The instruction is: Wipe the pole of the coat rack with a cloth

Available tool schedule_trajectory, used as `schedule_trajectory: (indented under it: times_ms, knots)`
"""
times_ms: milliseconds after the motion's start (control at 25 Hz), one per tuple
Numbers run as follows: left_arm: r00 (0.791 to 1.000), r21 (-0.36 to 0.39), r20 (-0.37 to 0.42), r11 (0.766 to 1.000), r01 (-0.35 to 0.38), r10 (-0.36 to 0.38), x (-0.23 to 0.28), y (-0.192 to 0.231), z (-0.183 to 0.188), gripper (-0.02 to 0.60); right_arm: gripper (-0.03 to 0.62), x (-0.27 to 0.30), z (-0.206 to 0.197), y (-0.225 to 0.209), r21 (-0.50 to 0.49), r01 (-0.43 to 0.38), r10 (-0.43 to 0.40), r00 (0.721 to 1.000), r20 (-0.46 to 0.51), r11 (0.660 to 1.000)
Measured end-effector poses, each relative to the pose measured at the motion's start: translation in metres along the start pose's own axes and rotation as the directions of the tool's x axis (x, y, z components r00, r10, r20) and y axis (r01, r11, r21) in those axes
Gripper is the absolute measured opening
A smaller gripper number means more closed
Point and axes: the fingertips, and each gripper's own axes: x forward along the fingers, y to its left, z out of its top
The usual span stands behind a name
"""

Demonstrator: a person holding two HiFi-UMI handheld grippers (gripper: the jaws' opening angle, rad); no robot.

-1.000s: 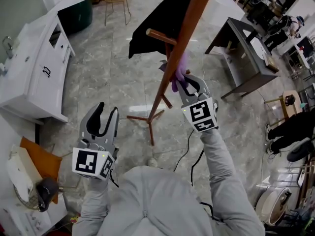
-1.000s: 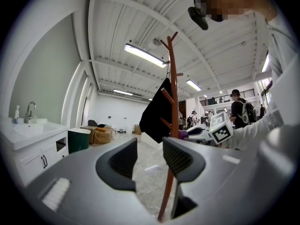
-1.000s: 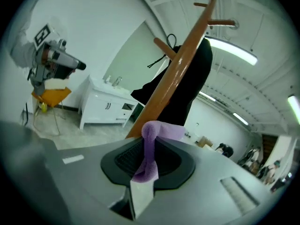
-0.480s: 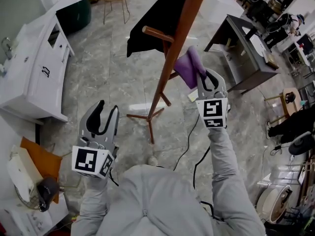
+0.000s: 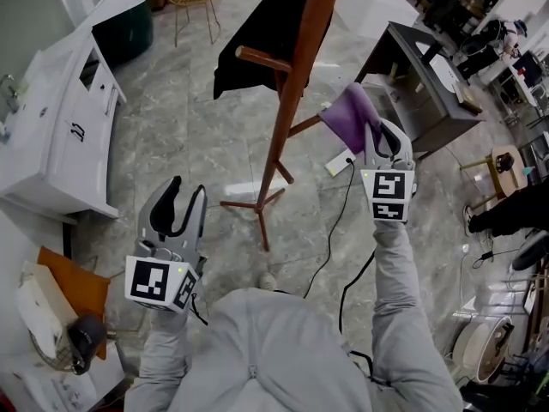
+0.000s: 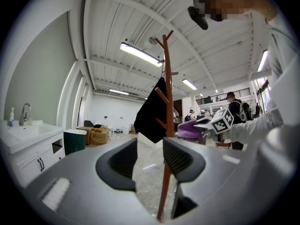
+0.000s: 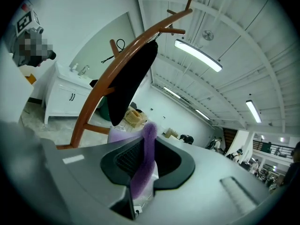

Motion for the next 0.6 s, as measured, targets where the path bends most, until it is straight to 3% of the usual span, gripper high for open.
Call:
schedule_trajectory:
  times_ms: [280,600]
  knots:
    - [1.0,0.001,0.002,1.0,0.025,-0.025,-0.001,-0.008,-0.001,0.178,0.055,-0.024,-0.022,-0.011,0.0,0.033,-0.033,0.998,-0.05,0.999]
    - [0.999,-0.002,0.003,0.999,0.044,-0.044,-0.005,-0.016,-0.001,0.178,0.055,-0.045,-0.042,0.021,-0.024,-0.049,0.046,0.994,-0.099,0.999]
